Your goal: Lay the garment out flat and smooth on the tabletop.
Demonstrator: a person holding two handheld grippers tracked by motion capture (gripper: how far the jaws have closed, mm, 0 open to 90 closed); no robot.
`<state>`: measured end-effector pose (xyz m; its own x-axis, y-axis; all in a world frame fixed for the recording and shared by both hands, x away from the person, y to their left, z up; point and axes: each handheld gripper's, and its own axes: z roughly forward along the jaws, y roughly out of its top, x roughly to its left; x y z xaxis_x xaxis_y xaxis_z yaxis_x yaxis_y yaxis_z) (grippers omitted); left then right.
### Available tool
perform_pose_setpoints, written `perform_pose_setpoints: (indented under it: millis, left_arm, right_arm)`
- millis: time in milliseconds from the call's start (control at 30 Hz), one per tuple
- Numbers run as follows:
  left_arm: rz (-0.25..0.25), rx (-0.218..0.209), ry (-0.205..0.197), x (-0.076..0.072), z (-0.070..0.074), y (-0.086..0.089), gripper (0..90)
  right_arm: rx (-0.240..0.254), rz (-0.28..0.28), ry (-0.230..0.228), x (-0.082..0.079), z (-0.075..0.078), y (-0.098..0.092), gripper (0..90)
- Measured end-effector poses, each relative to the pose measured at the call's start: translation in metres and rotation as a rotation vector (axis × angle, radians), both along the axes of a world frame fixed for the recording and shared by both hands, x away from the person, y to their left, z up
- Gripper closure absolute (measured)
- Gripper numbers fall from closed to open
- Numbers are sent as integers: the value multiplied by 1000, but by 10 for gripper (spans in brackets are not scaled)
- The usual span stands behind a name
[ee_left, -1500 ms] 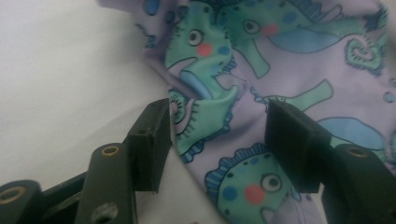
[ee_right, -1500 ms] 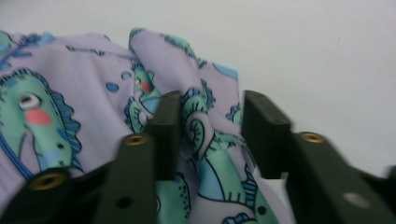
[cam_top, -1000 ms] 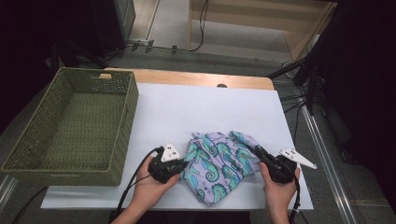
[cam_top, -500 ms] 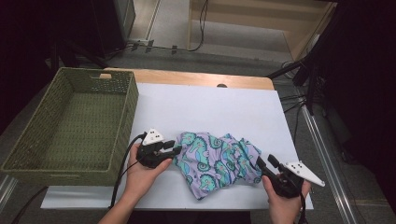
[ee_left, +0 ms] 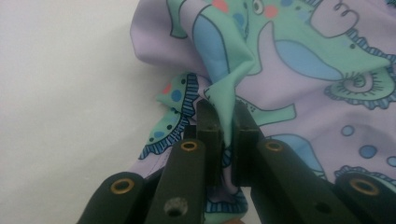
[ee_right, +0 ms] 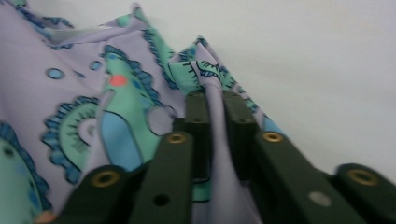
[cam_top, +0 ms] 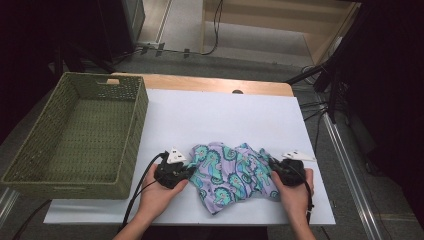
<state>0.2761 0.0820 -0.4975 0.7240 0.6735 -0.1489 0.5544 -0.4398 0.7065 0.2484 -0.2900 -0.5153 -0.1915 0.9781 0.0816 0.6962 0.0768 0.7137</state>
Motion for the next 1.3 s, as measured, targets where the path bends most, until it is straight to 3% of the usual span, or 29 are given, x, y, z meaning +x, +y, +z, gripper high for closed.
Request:
perform_pose_setpoints:
  millis: [33, 67, 167, 233, 300, 367, 400, 433, 533, 600, 633, 700, 733, 767, 800, 833, 933, 1033, 1133, 1200, 1233, 1300]
  left_arm:
    - [0, -7, -6, -1, 2, 1, 853]
    - [6, -22, -18, -2, 8, 5, 855]
    - [-15, -12, -24, -8, 14, 13, 858]
    - [-25, -8, -18, -11, 14, 16, 857]
    - [-67, -2, 12, -18, 11, 23, 856]
    - [-92, -11, 23, -20, 9, 25, 812]
    - [-74, -23, -10, -23, 8, 25, 746]
    - [-61, -48, -11, -22, 9, 26, 688]
    - [-20, -124, -15, -15, 16, 28, 535]
    - [9, -148, -15, -8, 21, 28, 487]
    - [9, -148, -15, -8, 21, 28, 486]
    - [46, -157, -4, -1, 23, 26, 486]
    - [61, -179, 14, 4, 23, 25, 487]
    - [63, -177, 23, 6, 22, 23, 487]
    - [63, -177, 23, 6, 22, 23, 488]
    - [56, -169, 46, 10, 19, 18, 490]
    - [40, -136, 78, 13, 12, 13, 537]
    - [32, -109, 89, 13, 7, 9, 564]
    - [21, -94, 96, 13, 4, 7, 658]
    - [-1, -88, 103, 13, 3, 5, 775]
    - [-12, -83, 97, 12, 3, 4, 829]
    - [-16, -76, 55, 9, 7, 2, 862]
  right_arm:
    - [0, 0, 0, 0, 0, 0, 842]
    - [-6, -53, -33, -14, 2, -12, 846]
    - [14, -134, -47, -38, 4, -33, 847]
    - [1, -183, -24, -56, 4, -44, 848]
    - [6, -225, 2, -70, 2, -53, 843]
    - [14, -239, 7, -74, 2, -56, 823]
    - [22, -240, -33, -76, 6, -58, 651]
    - [31, -230, -64, -75, 10, -56, 586]
    - [45, -138, -142, -63, 28, -44, 494]
    - [62, -25, -149, -46, 37, -32, 482]
    - [62, -25, -149, -46, 37, -32, 482]
    - [46, 41, -146, -26, 42, -16, 478]
    - [39, 98, -120, -4, 42, -1, 478]
    - [36, 125, -98, 7, 39, 5, 479]
    - [36, 125, -98, 7, 39, 5, 479]
    - [28, 164, -47, 29, 30, 17, 481]
    - [13, 187, 5, 51, 15, 28, 485]
    - [16, 186, 41, 61, 2, 32, 503]
    - [8, 189, 42, 60, -2, 34, 614]
    - [2, 205, 46, 58, -1, 34, 760]
    - [-11, 208, 50, 58, 0, 34, 841]
    - [-5, 214, 41, 55, 4, 31, 882]
